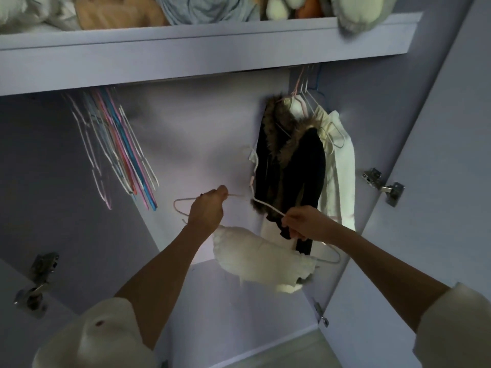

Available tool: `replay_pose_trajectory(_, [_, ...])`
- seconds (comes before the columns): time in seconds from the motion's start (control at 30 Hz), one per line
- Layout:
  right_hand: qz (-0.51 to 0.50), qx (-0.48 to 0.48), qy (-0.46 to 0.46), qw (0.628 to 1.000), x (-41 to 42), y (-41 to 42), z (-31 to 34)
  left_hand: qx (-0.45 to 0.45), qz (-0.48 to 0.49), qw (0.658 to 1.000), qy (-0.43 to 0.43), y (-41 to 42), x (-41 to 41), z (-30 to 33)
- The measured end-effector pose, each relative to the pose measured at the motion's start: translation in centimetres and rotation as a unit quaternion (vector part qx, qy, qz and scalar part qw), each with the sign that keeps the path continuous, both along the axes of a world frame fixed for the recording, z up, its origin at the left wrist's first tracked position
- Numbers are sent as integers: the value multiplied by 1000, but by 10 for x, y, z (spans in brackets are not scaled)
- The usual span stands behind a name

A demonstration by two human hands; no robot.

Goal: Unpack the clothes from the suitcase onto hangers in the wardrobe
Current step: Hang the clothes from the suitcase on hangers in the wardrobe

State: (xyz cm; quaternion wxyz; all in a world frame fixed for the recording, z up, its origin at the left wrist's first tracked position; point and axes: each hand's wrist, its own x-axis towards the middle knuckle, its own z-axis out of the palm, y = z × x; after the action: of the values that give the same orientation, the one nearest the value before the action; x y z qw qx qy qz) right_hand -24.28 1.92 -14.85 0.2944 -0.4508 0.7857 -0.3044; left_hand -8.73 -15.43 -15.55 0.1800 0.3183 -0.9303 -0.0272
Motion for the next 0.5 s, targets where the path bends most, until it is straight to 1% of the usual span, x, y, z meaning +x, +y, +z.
replay_pose_trajectory(0.13, [-68,-19,37,997,-18,19,0,21,48,998,40,-14,3,15])
replay_pose_trajectory(0.2, [-105,-61,51,991,-22,25,2,3,65,997,49,-17,-1,24])
replay_pose_trajectory(0.27, [-139,-114,47,983,-23,24,3,-17,75,995,63,-15,-7,31])
replay_pose_trajectory(0.33, [-165,-146,47,974,-19,20,7,-8,71,994,82,-13,-13,36])
replay_pose_trajectory(0.4, [-182,-148,41,971,-14,12,13,7,62,995,79,-10,-18,38])
replay_pose_trajectory(0.5, [-199,-135,19,971,-5,1,23,-6,50,996,72,-2,-22,47])
